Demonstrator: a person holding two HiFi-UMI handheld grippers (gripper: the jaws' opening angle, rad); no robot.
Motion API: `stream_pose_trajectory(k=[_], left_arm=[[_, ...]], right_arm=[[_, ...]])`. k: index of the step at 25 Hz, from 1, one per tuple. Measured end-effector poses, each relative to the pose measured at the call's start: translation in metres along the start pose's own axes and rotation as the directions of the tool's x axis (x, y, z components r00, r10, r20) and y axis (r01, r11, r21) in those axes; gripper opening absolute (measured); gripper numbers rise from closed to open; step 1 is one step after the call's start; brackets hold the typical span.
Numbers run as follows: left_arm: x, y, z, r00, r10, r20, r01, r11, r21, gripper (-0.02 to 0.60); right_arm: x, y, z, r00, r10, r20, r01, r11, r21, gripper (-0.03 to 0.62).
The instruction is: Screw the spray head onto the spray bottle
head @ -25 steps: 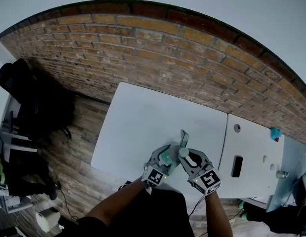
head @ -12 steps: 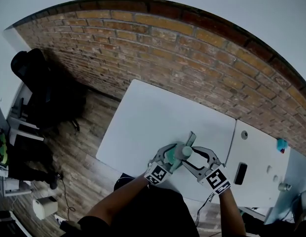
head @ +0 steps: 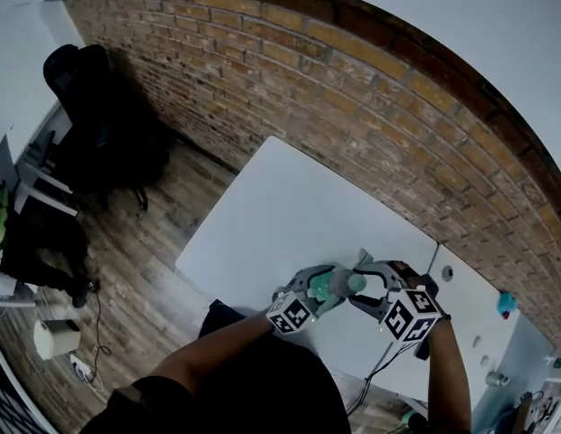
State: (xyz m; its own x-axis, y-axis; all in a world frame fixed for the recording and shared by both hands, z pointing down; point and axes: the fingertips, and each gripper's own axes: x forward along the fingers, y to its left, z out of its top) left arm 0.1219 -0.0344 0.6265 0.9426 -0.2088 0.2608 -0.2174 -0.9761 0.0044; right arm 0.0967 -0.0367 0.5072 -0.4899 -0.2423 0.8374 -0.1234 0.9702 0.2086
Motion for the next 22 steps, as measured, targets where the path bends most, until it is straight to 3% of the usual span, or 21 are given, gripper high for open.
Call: stream_pose_trajectory(k=[3,11,17,22], left_arm=[[-0.001,-0.003,0.002,1.0,-0.001,-0.005,0.002,0.998,0.068,0.35],[0.009,-0.005,0.013,0.999,0.011,0.041,-0.015,0.997,0.079,0.336],[0.007,-0.004,0.011,0.999,0.016,0.045,-0.02,0.996,0.083,0.336],[0.007,-0.004,0.011,0.998,0.019,0.052,-0.023,0.996,0.081,0.336]], right_arm=[[0.009,0.005,0.007,0.992,0.103,-0.067,-0.111,0.987,-0.119,0.232],[0.011,0.018,-0.001,0.939,0.251,-0.235,-0.308,0.917,-0.253,0.235],[0.017,0.016,-0.002,0.948,0.198,-0.248,-0.271,0.911,-0.31,0.242],[0.017,0.015,-0.002,0.953,0.198,-0.23,-0.259,0.925,-0.277,0.241]])
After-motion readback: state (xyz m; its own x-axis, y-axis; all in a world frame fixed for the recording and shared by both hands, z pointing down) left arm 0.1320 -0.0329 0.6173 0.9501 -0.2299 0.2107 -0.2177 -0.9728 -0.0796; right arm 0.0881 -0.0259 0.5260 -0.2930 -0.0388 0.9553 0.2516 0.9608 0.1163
